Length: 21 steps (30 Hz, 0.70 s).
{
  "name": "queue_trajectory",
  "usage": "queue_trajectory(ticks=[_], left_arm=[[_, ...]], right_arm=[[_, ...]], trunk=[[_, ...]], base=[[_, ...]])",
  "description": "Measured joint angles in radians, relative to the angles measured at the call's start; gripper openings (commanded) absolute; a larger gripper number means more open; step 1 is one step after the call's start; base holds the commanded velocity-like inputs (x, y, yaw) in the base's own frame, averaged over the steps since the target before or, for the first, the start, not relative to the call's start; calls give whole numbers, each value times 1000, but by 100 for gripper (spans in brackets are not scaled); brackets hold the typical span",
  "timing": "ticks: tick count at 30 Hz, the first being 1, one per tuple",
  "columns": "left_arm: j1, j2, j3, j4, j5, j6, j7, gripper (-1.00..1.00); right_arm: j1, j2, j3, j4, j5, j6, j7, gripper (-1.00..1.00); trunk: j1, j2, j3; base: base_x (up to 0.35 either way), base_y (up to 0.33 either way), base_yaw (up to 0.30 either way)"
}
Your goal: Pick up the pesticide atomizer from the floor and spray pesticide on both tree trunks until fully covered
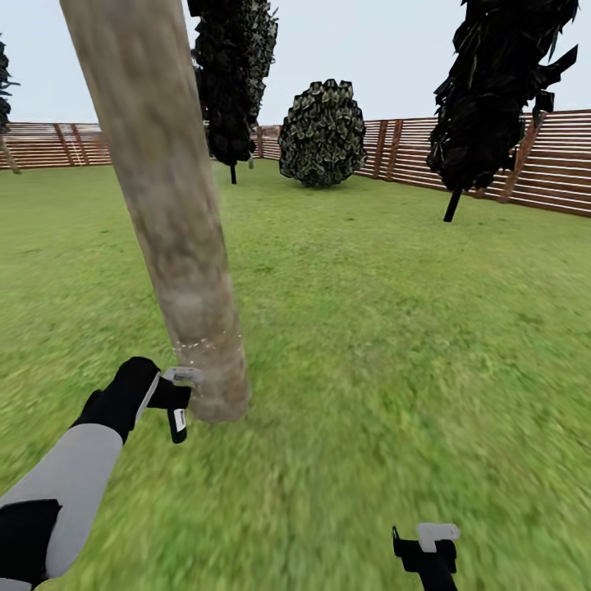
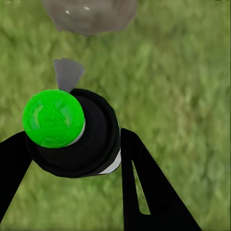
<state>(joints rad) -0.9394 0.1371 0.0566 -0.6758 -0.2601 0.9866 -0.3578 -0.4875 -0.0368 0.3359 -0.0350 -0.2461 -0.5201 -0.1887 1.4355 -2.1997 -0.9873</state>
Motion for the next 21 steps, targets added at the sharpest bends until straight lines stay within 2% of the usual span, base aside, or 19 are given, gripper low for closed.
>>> queue_trajectory(ticks=[2, 4, 8, 10, 11, 13, 14, 16, 17, 21], left_arm=[[12, 20, -5, 22, -1, -1, 12, -100], [39, 14, -7, 36, 9, -2, 21, -100], [64, -33, -5, 43, 19, -20, 25, -100], [66, -36, -4, 43, 12, -22, 24, -100], [67, -31, -2, 43, 6, -24, 24, -100], [77, 4, 1, 42, -4, -26, 25, -100], [83, 24, 1, 41, -2, -28, 27, -100], [90, 44, 2, 41, 3, -31, 27, -100], [101, 48, 3, 43, 7, -40, 27, -100], [132, 34, 4, 45, 18, -105, 30, -100]], right_arm=[[0, 0, -1, 0, 0, 0, 0, 100], [0, 0, 0, 0, 0, 0, 0, 100], [0, 0, -1, 0, 0, 0, 0, 100], [0, 0, -1, 0, 0, 0, 0, 100], [0, 0, -1, 0, 0, 0, 0, 100], [0, 0, -1, 0, 0, 0, 0, 100], [0, 0, -1, 0, 0, 0, 0, 100], [0, 0, -1, 0, 0, 0, 0, 100], [0, 0, -1, 0, 0, 0, 0, 100], [0, 0, 0, 0, 0, 0, 0, 100]], trunk=[[0, 0, 0], [0, 0, 0], [0, 0, 0], [0, 0, 0], [0, 0, 0], [0, 0, 0], [0, 0, 0], [0, 0, 0], [0, 0, 0], [0, 0, 0]], base=[[60, -45, 2], [18, -14, 1], [3, -2, 0], [0, 0, 0], [0, 0, 0], [0, 0, 0], [0, 0, 0], [0, 0, 0], [0, 0, 64], [32, -20, 154]])
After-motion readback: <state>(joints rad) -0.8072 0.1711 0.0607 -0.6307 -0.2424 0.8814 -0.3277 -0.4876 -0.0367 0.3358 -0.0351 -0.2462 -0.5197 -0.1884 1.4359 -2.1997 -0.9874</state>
